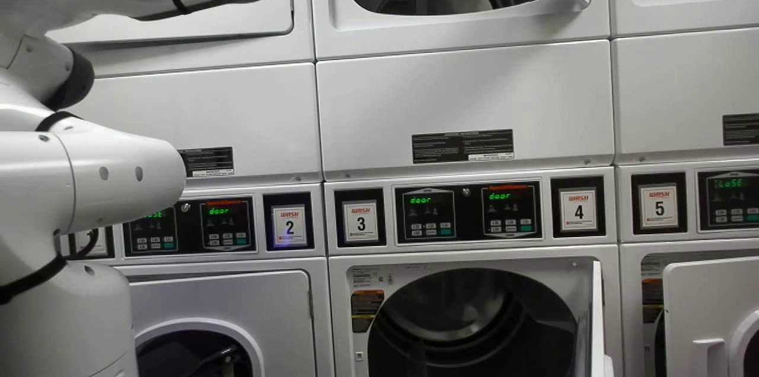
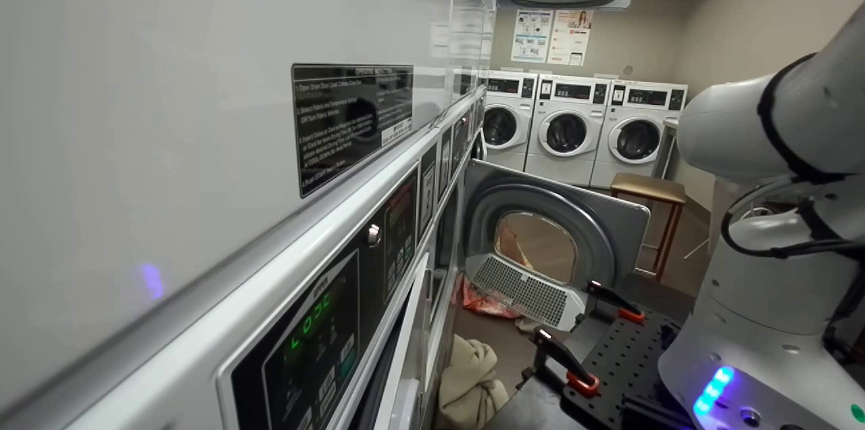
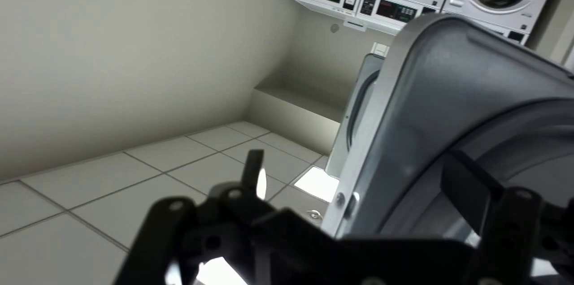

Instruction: Open the machine

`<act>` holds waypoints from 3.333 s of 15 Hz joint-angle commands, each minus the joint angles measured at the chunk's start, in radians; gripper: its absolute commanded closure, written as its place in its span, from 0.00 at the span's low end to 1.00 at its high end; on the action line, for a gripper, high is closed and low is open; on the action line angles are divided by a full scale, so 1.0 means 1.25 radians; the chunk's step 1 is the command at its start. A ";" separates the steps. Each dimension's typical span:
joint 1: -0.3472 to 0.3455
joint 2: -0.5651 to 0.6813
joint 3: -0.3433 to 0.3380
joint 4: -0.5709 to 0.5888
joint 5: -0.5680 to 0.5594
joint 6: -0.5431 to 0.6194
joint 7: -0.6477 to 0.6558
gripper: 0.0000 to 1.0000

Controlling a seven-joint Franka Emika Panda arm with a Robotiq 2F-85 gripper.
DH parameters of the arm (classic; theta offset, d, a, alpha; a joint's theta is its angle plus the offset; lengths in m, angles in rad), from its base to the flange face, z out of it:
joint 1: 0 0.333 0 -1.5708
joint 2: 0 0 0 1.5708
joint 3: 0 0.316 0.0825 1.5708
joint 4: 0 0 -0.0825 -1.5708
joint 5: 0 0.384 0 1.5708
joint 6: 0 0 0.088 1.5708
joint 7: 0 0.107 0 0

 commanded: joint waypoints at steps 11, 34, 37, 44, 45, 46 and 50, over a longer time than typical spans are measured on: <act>0.043 0.312 0.020 0.133 0.093 0.119 -0.026 0.00; 0.272 0.319 -0.143 0.180 0.020 -0.018 0.048 0.00; 0.299 0.323 -0.134 0.191 0.034 -0.026 0.015 0.00; 0.510 0.326 -0.133 0.217 0.038 -0.003 -0.048 0.00; 0.537 0.333 -0.137 0.219 0.035 0.010 -0.056 0.00; 0.566 0.338 -0.141 0.229 0.034 0.011 -0.064 0.00; 0.646 0.332 -0.150 0.232 0.023 0.007 -0.085 0.00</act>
